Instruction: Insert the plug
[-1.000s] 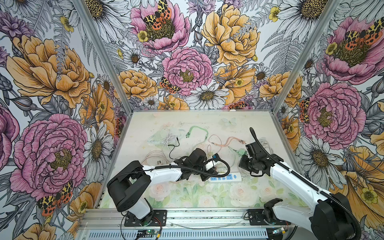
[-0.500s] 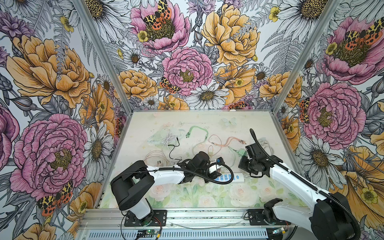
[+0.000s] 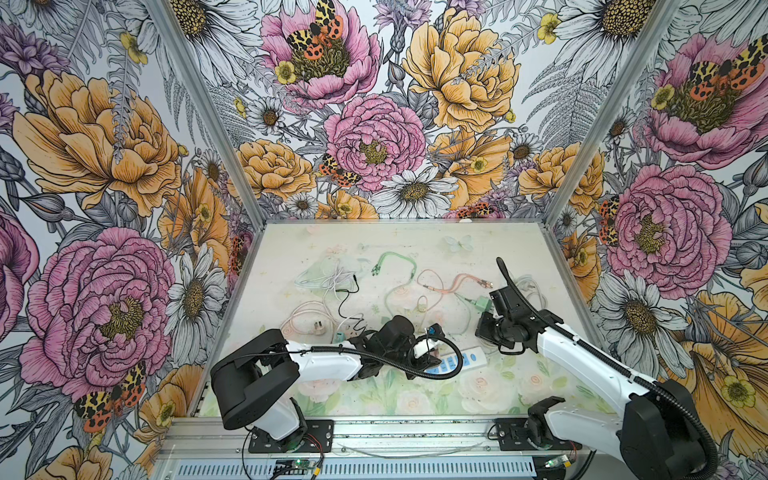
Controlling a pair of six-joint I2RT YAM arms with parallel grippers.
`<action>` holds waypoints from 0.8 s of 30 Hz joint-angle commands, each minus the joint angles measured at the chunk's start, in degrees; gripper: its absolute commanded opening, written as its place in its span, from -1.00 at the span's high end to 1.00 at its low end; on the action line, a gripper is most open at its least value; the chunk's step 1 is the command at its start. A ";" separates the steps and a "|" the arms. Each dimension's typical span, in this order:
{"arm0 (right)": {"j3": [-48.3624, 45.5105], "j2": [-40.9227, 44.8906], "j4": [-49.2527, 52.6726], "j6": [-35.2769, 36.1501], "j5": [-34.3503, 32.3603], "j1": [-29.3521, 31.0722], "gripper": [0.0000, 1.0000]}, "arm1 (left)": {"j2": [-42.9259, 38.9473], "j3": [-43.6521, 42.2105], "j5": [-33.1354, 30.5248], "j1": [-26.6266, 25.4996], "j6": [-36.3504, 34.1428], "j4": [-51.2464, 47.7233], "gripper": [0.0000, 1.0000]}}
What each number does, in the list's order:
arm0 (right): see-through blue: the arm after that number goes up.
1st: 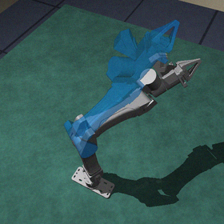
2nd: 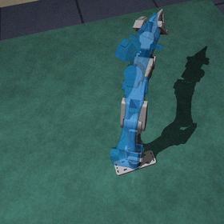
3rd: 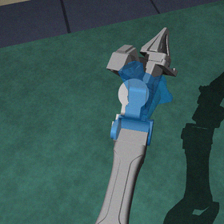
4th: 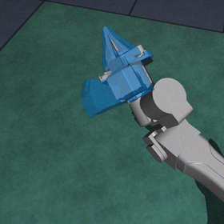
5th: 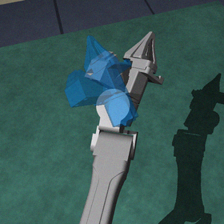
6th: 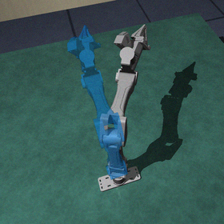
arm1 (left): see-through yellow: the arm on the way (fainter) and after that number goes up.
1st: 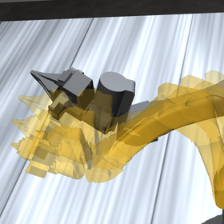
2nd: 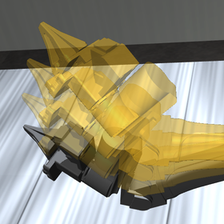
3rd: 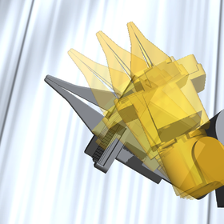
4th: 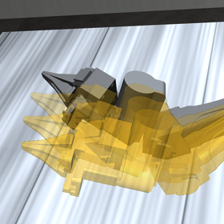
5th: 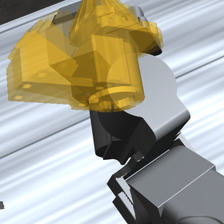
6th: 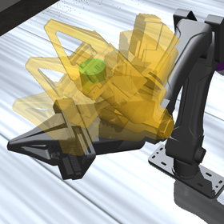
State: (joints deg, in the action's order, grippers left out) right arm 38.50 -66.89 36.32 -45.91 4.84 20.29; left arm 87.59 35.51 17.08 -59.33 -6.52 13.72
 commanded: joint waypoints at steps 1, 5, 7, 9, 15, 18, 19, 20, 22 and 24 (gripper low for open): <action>0.39 -0.17 -1.91 0.76 0.48 -0.28 0.89 | 1.81 -3.67 -1.98 -2.32 6.57 -2.29 0.61; 0.17 0.12 -2.12 1.05 0.34 -0.38 0.89 | 2.58 -3.39 -11.07 -4.80 9.37 -1.53 0.60; 0.04 0.12 -2.26 1.10 0.31 -0.40 0.88 | 2.59 -2.99 -15.11 -6.20 10.12 -2.24 0.60; -0.15 0.03 -2.45 1.12 0.16 -0.50 0.89 | 1.79 -3.23 -19.22 -7.69 10.73 -2.38 0.60; -1.88 -0.32 -4.95 0.44 -0.10 -0.51 0.88 | -0.64 -4.99 -24.68 -10.14 9.13 -1.67 0.60; -2.26 -0.95 -5.82 -0.25 1.02 -0.46 0.90 | 1.04 -4.85 -21.09 -9.42 8.68 -0.94 0.62; -2.40 -0.88 -6.05 -0.45 1.36 -0.47 0.90 | 1.83 -4.79 -19.90 -9.14 8.87 -0.51 0.61; -2.59 -0.58 -6.21 -0.75 1.53 -0.52 0.90 | 2.97 -4.91 -18.33 -8.89 9.14 0.17 0.62; -3.18 0.26 -6.34 -1.35 1.50 -0.48 0.90 | 4.94 -5.18 -16.71 -8.87 9.31 1.71 0.61; -3.81 1.59 -6.43 -2.09 1.20 -0.46 0.90 | 7.04 -5.78 -15.08 -8.87 9.77 4.02 0.61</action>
State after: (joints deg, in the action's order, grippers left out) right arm 35.53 -67.24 31.46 -46.50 5.91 20.16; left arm 90.08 32.62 -0.73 -68.79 2.26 22.61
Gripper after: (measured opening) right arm 0.053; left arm 0.299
